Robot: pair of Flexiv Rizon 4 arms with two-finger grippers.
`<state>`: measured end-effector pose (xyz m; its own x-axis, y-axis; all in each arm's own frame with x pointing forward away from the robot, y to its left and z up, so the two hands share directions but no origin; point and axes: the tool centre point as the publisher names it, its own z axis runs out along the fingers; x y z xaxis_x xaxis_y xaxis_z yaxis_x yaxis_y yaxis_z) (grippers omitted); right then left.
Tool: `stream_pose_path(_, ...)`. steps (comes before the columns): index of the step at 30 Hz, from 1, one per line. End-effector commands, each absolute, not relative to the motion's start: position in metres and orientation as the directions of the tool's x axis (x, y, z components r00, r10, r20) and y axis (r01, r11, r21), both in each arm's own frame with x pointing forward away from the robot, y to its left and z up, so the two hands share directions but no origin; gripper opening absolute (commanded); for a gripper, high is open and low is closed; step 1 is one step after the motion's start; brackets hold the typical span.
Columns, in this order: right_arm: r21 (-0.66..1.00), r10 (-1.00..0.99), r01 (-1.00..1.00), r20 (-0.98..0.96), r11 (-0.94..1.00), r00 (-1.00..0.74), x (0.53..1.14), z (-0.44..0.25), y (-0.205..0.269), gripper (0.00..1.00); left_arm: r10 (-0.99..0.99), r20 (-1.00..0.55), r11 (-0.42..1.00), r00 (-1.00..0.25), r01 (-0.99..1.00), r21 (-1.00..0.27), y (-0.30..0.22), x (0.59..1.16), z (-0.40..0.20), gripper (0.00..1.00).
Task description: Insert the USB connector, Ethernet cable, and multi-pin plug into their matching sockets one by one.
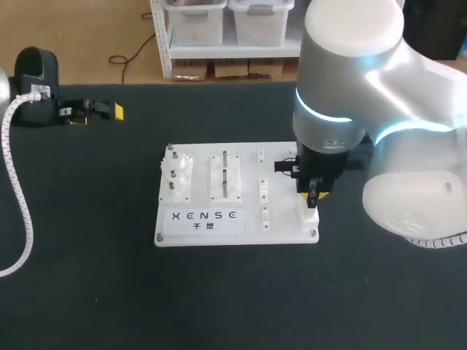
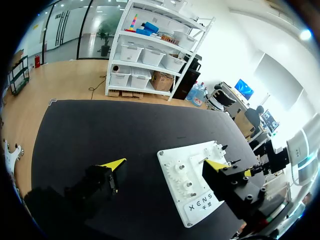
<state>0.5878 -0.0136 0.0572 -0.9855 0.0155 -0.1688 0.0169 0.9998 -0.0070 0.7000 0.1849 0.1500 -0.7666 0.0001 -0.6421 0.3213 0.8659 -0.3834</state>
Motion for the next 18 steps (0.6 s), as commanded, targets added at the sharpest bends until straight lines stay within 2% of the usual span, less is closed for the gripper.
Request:
stream_pose_path(1, -0.005, 0.020, 0.021, -0.178, 1.000, -0.984, 0.585, 0.047, -0.014, 0.28, 0.000, -0.642, 0.866, -0.767, 0.321, -0.383, 0.185, 0.700, 0.150, 1.00)
stream_pose_path(2, -0.007, 0.020, 0.022, -0.181, 1.000, -0.983, 0.586, 0.050, -0.014, 0.49, 0.000, -0.642, 0.866, -0.767, 0.321, -0.383, 0.185, 0.700, 0.150, 1.00)
stream_pose_path(3, -0.006, 0.021, 0.023, -0.185, 1.000, -0.982, 0.587, 0.052, -0.014, 1.00, 0.000, -0.642, 0.866, -0.767, 0.321, -0.383, 0.185, 0.700, 0.150, 1.00)
stream_pose_path(18, -0.010, 0.044, 0.048, -0.226, 0.999, -0.973, 0.598, 0.079, -0.011, 1.00, 0.000, -0.642, 0.866, -0.767, 0.321, -0.383, 0.185, 0.700, 0.150, 1.00)
